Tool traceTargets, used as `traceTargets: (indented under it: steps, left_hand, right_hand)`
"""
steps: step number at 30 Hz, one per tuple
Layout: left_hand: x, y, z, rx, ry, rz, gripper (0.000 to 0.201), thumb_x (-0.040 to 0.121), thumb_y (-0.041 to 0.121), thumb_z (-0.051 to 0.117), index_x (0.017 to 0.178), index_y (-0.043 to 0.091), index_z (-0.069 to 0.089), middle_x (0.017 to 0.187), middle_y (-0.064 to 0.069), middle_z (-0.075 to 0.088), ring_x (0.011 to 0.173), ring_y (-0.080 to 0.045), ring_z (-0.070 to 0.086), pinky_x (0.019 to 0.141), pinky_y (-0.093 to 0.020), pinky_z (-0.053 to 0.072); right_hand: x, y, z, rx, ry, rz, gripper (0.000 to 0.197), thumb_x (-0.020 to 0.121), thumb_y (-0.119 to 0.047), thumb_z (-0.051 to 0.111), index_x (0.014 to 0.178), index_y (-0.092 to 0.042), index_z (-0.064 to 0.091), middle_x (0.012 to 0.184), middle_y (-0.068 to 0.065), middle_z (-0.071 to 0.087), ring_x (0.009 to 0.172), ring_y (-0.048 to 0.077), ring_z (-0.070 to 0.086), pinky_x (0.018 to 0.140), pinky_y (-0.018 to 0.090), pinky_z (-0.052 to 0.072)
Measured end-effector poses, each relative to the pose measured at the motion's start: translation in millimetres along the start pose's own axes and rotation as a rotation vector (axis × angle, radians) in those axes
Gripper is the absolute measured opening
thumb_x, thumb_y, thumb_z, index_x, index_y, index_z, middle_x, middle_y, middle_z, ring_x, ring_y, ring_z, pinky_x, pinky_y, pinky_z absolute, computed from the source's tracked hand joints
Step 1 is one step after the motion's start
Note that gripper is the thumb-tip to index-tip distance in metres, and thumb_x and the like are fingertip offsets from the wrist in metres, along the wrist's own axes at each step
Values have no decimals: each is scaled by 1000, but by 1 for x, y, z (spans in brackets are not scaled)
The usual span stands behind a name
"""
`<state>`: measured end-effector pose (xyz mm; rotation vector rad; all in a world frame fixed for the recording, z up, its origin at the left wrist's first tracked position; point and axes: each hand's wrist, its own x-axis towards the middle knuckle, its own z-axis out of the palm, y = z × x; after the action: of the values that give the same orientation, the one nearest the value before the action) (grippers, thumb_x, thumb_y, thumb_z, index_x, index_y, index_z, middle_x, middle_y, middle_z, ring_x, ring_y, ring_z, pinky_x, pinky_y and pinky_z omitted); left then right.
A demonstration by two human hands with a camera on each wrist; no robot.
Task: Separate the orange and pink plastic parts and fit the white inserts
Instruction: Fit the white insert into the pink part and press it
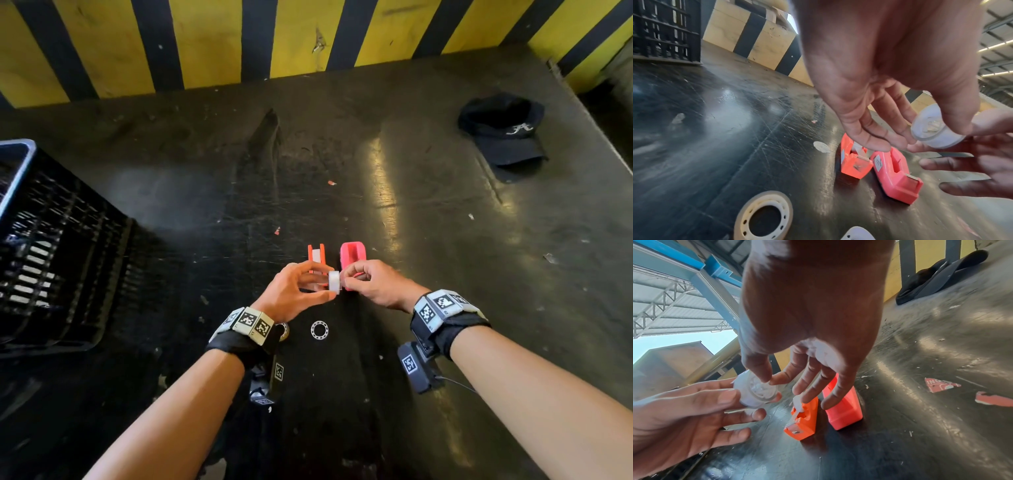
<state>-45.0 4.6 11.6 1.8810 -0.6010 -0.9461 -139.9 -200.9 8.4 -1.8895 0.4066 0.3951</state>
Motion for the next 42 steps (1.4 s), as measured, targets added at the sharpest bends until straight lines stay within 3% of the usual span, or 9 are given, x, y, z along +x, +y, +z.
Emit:
traceTargets:
  steps: [7, 12, 15, 18, 21, 24, 30, 37, 42]
  left_hand:
    - [0, -1, 2, 19, -2, -18, 49, 76, 31, 88, 120, 31, 67, 114, -1, 79, 108, -14, 76, 102, -47, 58]
    - [2, 2, 3, 67, 16, -18, 47, 79, 22, 87, 121, 25, 67, 112, 2, 79, 103, -9, 76, 99, -43, 60]
    - [5, 6, 2, 138, 47, 2, 43, 79, 26, 87, 118, 27, 69, 111, 8, 75, 100, -7, 74, 93, -39, 62]
    - [10, 8, -2, 173, 91, 29, 41, 77, 28, 88, 114, 28, 70, 105, 10, 72, 93, -9, 72, 84, -30, 62]
    - [17, 13, -7, 188, 116, 69, 41, 77, 28, 87, 114, 31, 69, 105, 10, 72, 90, -11, 70, 78, -23, 57]
    - [24, 20, -13, 209, 112, 75, 42, 78, 26, 87, 115, 32, 68, 105, 12, 73, 91, -10, 69, 73, -17, 53]
    - [44, 24, -19, 304, 112, 71, 43, 79, 27, 85, 118, 31, 68, 102, 24, 68, 93, 3, 63, 75, -15, 44]
    - [57, 33, -14, 466, 113, 137, 47, 80, 34, 84, 123, 31, 66, 114, 18, 66, 114, -10, 56, 91, -20, 43]
    - [54, 36, -10, 590, 163, 175, 53, 73, 34, 87, 123, 27, 68, 129, 2, 61, 115, -22, 52, 99, -34, 46]
  right_hand:
    - [-4, -4, -1, -4, 8, 34, 15, 94, -27, 71, 102, -16, 74, 106, 3, 73, 99, 17, 66, 84, 28, 51]
    - [-6, -7, -3, -5, 0, 47, 5, 95, -23, 67, 97, -21, 70, 100, -3, 68, 91, 9, 60, 75, 24, 43]
    - [2, 2, -4, -83, 136, 37, 11, 94, -18, 63, 102, -24, 62, 107, -3, 64, 95, 13, 60, 76, 25, 44]
    - [16, 16, -11, -236, 240, 0, 48, 81, -20, 75, 122, -26, 52, 125, 0, 56, 111, 20, 57, 88, 30, 48]
    - [30, 21, -18, -465, 124, 21, 104, 66, -40, 88, 151, -30, 30, 152, 1, 35, 136, 29, 41, 108, 46, 44]
    - [44, 26, -21, -638, 4, 61, 133, 60, -43, 94, 161, -30, 7, 166, -4, 15, 149, 32, 23, 115, 59, 35]
    - [56, 36, -19, -630, 44, 57, 130, 59, -40, 94, 160, -31, 12, 163, -3, 28, 146, 30, 29, 113, 58, 36]
    - [45, 30, -13, -503, 116, -168, 129, 51, -59, 81, 158, -36, 14, 154, -2, 31, 139, 29, 38, 110, 53, 41]
    - [35, 14, -14, -419, 158, -238, 127, 54, -43, 93, 158, -28, 21, 152, 1, 33, 137, 25, 43, 112, 41, 42]
